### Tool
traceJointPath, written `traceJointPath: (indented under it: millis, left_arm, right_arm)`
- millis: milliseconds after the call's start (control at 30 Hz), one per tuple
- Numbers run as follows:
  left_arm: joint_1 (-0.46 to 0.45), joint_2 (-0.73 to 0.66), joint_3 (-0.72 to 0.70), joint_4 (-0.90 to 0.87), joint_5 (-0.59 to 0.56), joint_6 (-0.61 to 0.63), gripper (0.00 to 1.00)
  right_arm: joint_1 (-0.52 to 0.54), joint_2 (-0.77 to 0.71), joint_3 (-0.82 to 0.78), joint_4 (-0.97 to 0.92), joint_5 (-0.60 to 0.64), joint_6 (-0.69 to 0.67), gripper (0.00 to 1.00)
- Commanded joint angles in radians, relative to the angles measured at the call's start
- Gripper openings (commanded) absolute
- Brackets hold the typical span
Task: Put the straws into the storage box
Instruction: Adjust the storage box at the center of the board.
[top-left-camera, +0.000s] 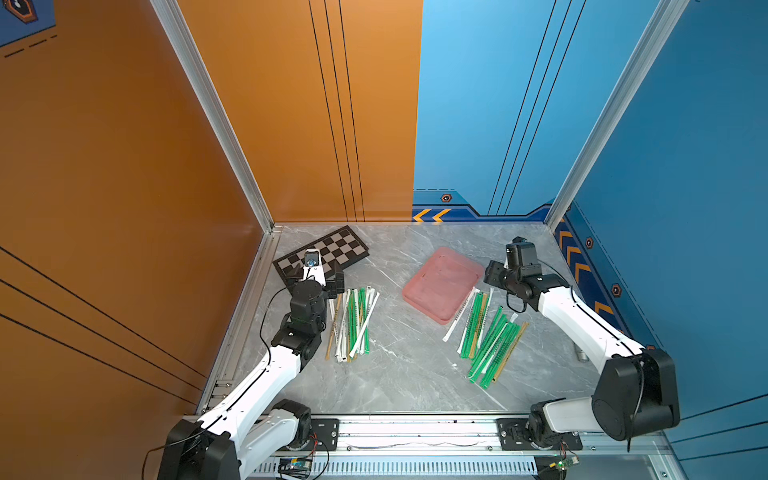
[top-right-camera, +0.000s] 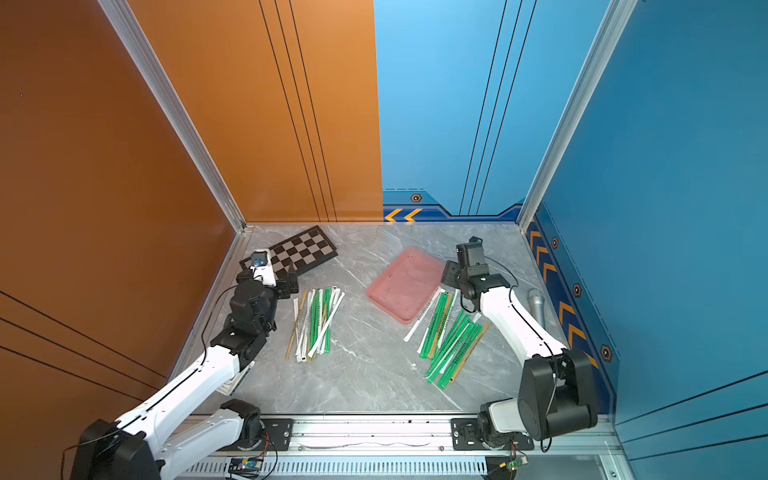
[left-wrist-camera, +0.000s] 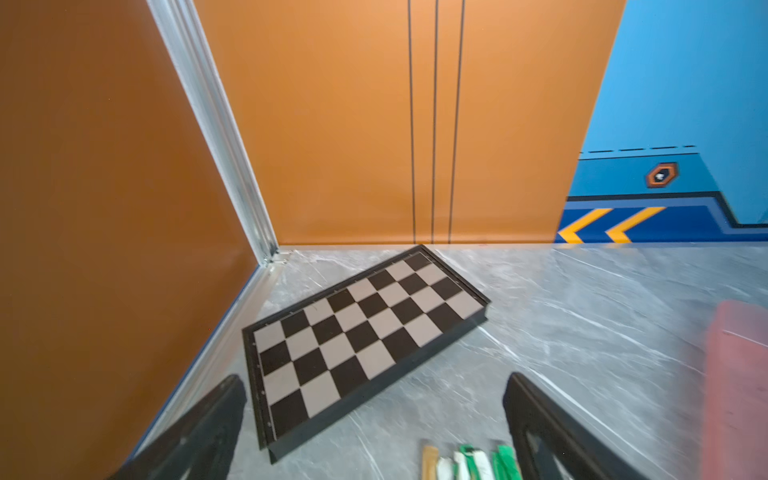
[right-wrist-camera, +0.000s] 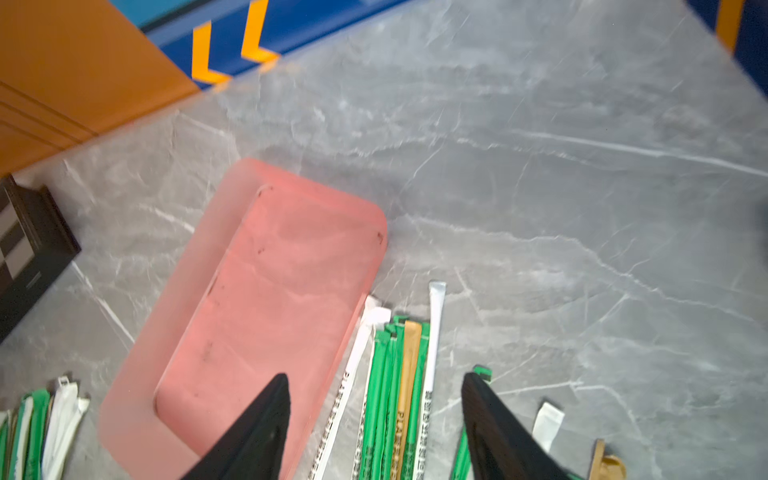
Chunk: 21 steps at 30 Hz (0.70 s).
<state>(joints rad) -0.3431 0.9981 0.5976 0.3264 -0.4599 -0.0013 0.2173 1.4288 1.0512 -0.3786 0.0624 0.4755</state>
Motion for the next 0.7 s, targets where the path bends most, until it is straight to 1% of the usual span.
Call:
traceJointPath:
  millis: [0, 100, 167, 333, 400, 467, 667]
  left_arm:
    - [-0.080, 0.011, 0.068, -0.243, 0.048, -0.046, 0.99]
    - [-0.161, 0.037, 0.097, -0.271, 0.056, -0.062, 0.99]
    - [-0.200, 0.055, 0.114, -0.301, 0.069, -0.082, 0.99]
    - [-0.261, 0.096, 0.117, -0.364, 0.114, -0.207, 0.99]
    - [-0.272, 0.105, 0.106, -0.379, 0.114, -0.248, 0.99]
    - [-0.275, 0.106, 0.096, -0.393, 0.105, -0.289, 0.99]
    - [-0.263, 0.087, 0.081, -0.456, 0.049, -0.341, 0.99]
  right_arm:
    - [0.051, 0.060, 0.051, -0.141, -0.016, 0.063, 0.63]
    - [0.086, 0.107, 0.071, -0.152, -0.012, 0.084, 0.57]
    - [0.107, 0.135, 0.084, -0.160, -0.007, 0.087, 0.52]
    - [0.126, 0.221, 0.131, -0.201, -0.005, 0.082, 0.44]
    - [0.132, 0.247, 0.143, -0.203, -0.017, 0.079, 0.41]
    - [0.143, 0.271, 0.158, -0.206, -0.014, 0.072, 0.41]
    - [0.169, 0.355, 0.197, -0.210, -0.019, 0.073, 0.40]
